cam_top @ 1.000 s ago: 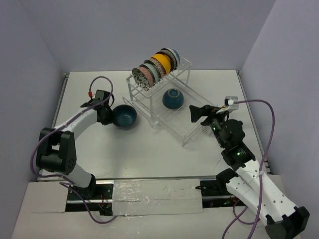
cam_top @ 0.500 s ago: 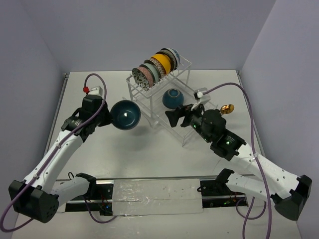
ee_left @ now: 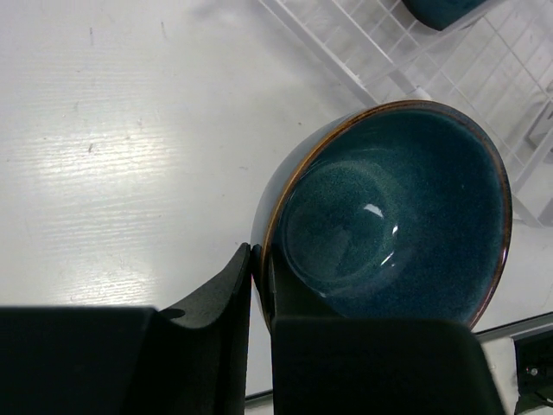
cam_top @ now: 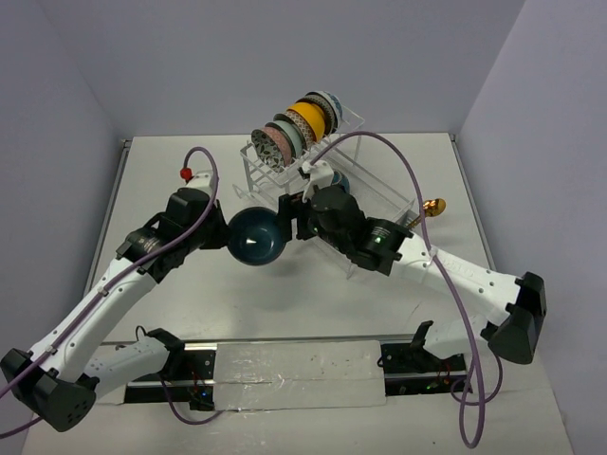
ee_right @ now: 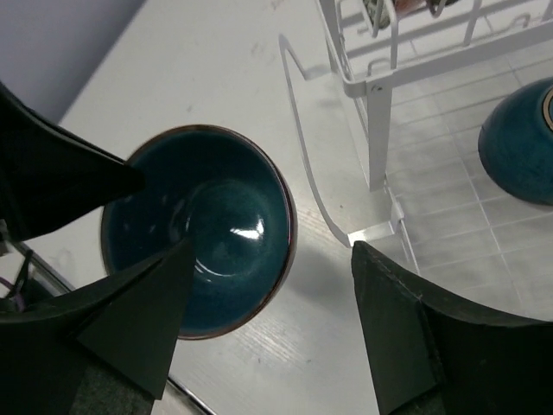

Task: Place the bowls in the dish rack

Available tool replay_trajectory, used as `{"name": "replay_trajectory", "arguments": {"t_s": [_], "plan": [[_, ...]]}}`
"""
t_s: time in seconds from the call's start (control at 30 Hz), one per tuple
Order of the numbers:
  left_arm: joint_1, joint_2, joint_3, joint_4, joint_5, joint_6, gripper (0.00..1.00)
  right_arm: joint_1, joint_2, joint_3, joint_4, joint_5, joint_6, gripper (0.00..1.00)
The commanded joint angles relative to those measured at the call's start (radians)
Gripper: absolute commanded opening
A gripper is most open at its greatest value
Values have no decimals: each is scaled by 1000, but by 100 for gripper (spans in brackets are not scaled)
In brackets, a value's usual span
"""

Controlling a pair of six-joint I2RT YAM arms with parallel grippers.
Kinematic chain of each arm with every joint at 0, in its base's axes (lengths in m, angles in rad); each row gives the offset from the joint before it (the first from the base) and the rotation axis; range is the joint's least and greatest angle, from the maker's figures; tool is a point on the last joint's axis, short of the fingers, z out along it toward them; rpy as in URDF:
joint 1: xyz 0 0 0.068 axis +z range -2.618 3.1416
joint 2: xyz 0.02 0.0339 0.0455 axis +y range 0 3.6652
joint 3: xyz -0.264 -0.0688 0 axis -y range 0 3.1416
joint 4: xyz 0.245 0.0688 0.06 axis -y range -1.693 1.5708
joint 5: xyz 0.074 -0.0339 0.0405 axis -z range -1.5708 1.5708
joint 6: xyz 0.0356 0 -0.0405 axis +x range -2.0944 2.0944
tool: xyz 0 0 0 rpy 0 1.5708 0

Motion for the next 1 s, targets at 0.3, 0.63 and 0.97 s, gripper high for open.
{"name": "replay_trajectory", "arguments": {"t_s": [0.3,0.63,0.97], "plan": [[-74,-50,96,137,-30,-1,0,11,174,146,-162,10,39,60],[-95,-84,62,172,-47,-1,0,5,296,173,-200,-82,70,10],[-98,-116,-13,184,-75,-30,0,8,204,70,-140,-44,32,0]]}}
